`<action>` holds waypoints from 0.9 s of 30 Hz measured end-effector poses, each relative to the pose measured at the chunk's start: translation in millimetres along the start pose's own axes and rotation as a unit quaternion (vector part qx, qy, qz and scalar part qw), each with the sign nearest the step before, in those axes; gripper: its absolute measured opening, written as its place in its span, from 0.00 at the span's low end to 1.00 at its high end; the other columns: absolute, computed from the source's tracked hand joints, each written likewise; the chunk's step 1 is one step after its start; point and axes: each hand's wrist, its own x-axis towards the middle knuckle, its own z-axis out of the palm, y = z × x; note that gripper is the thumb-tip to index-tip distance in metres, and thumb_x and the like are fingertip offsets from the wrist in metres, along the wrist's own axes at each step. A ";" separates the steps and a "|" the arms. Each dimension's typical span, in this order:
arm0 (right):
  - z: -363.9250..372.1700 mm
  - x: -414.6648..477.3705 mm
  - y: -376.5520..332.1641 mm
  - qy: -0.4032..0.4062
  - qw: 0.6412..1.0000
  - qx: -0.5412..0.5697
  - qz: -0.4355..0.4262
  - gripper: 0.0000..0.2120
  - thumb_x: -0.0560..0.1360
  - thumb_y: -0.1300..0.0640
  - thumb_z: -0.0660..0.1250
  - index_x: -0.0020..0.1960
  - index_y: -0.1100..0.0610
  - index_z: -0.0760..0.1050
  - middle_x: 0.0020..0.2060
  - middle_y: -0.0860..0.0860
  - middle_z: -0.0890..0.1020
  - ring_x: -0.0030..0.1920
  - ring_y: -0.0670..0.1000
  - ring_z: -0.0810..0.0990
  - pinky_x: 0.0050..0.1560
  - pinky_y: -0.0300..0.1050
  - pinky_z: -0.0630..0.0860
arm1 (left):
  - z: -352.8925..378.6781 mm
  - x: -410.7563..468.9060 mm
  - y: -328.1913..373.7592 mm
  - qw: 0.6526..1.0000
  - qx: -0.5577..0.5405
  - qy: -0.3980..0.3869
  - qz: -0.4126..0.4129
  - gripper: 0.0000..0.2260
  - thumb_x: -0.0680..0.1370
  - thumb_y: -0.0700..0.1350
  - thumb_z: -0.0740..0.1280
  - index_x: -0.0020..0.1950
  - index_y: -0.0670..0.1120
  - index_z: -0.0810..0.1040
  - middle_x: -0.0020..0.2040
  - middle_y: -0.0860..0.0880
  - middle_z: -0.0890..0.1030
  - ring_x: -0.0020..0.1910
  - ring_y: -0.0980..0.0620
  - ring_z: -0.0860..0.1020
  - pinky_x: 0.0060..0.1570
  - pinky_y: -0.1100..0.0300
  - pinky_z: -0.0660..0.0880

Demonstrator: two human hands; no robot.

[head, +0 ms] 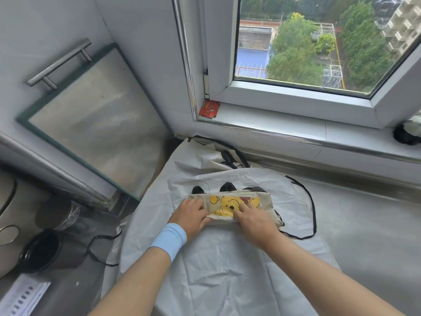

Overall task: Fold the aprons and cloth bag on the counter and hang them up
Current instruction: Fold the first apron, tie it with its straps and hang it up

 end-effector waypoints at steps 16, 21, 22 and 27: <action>7.0 26.7 39.3 0.081 0.992 -0.092 0.009 0.13 0.70 0.52 0.73 0.44 0.56 0.71 0.37 0.54 0.74 0.34 0.56 0.74 0.31 0.49 0.67 | 1.8 27.9 21.0 0.993 0.064 0.075 -0.072 0.10 0.68 0.37 0.62 0.45 0.50 0.76 0.42 0.49 0.75 0.42 0.46 0.75 0.39 0.53 0.72; -1.0 22.0 22.3 0.105 0.990 -0.054 -0.072 0.09 0.62 0.63 0.66 0.41 0.56 0.72 0.37 0.54 0.75 0.32 0.54 0.75 0.23 0.44 0.59 | 11.7 27.0 39.5 0.997 0.028 0.058 -0.040 0.12 0.71 0.39 0.60 0.51 0.49 0.76 0.49 0.49 0.76 0.48 0.45 0.77 0.44 0.53 0.73; 2.6 19.0 23.8 0.100 0.992 -0.022 -0.068 0.06 0.65 0.59 0.67 0.41 0.56 0.72 0.38 0.53 0.75 0.34 0.55 0.76 0.24 0.45 0.62 | 12.3 25.0 38.8 0.998 0.020 0.033 -0.057 0.14 0.73 0.42 0.61 0.57 0.49 0.74 0.55 0.50 0.74 0.55 0.46 0.74 0.50 0.53 0.71; 5.4 4.4 42.5 0.021 0.999 0.017 -0.019 0.20 0.72 0.39 0.58 0.52 0.54 0.74 0.47 0.50 0.77 0.50 0.55 0.76 0.50 0.53 0.74 | 9.7 12.4 18.5 0.998 -0.001 0.003 -0.064 0.19 0.77 0.54 0.61 0.66 0.51 0.69 0.65 0.51 0.70 0.64 0.47 0.67 0.61 0.54 0.69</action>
